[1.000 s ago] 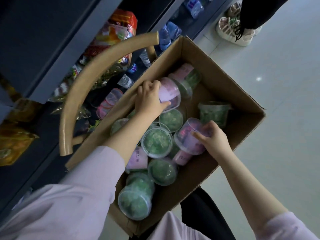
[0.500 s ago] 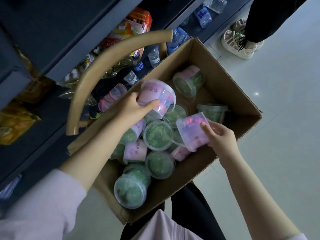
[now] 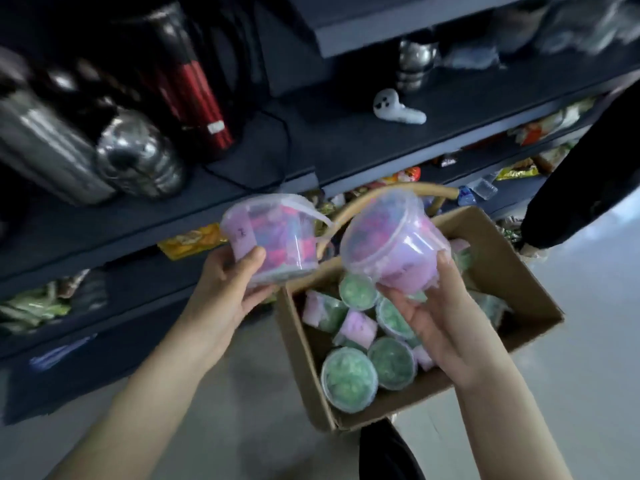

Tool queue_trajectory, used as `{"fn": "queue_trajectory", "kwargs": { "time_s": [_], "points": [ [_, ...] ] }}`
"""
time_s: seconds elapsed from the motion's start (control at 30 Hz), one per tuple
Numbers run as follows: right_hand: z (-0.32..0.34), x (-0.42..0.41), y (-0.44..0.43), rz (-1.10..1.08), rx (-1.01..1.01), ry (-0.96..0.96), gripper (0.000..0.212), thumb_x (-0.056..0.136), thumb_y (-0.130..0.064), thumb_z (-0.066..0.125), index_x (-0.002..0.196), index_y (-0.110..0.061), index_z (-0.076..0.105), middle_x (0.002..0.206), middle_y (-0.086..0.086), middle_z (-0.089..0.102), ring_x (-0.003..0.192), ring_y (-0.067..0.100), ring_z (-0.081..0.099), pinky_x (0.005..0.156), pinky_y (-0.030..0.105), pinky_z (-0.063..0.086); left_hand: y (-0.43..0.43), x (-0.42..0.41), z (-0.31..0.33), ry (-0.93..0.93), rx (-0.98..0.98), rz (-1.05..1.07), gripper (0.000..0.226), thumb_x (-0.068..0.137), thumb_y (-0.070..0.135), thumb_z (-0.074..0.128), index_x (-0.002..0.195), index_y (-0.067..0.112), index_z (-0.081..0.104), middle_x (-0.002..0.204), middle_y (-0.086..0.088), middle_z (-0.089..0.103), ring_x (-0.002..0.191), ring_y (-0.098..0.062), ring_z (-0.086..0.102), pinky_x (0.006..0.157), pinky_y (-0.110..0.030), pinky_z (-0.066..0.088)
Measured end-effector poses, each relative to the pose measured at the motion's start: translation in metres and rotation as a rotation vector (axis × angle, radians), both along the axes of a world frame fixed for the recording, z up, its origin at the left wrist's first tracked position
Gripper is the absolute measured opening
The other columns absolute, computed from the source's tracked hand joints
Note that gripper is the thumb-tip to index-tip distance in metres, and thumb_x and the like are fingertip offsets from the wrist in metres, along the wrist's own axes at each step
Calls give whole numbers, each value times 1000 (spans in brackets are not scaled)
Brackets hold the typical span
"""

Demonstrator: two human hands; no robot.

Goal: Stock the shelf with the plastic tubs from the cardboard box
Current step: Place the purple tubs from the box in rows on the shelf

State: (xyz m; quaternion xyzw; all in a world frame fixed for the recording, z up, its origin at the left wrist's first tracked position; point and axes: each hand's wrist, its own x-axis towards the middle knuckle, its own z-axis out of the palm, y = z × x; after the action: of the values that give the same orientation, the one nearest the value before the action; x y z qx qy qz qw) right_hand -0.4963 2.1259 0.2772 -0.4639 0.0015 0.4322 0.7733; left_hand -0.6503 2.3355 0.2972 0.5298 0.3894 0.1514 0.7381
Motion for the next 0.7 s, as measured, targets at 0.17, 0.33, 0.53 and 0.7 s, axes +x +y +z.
{"fn": "queue_trajectory", "kwargs": {
  "time_s": [0.17, 0.33, 0.53, 0.7],
  "points": [
    [80, -112, 69, 108, 212, 23, 47, 95, -36, 52, 139, -20, 48, 136, 16, 56, 125, 36, 54, 95, 46, 51, 45, -151, 73, -118, 52, 225, 72, 71, 38, 74, 131, 14, 42, 132, -7, 54, 111, -17, 62, 94, -43, 51],
    [162, -221, 139, 230, 349, -14, 57, 87, -43, 61, 137, -20, 47, 128, 22, 61, 113, 41, 61, 81, 45, 57, 76, -292, 152, -271, 309, 372, 99, 59, 44, 86, 136, 43, 23, 101, 19, 71, 102, -12, 67, 88, -39, 50],
    [259, -313, 210, 406, 457, -71, 62, 79, -41, 72, 134, -25, 49, 136, 25, 51, 112, 46, 60, 81, 48, 56, 98, -396, 244, -382, 529, 402, 81, 59, 55, 83, 125, 62, 37, 115, 9, 67, 112, -13, 62, 83, -26, 54],
    [303, -360, 257, 555, 412, -177, 62, 75, -55, 61, 130, -30, 49, 125, 20, 62, 107, 35, 66, 85, 44, 57, 118, -433, 267, -413, 602, 559, 88, 49, 58, 86, 123, 60, 37, 117, 2, 65, 111, -14, 62, 93, -41, 50]
  ]
}}
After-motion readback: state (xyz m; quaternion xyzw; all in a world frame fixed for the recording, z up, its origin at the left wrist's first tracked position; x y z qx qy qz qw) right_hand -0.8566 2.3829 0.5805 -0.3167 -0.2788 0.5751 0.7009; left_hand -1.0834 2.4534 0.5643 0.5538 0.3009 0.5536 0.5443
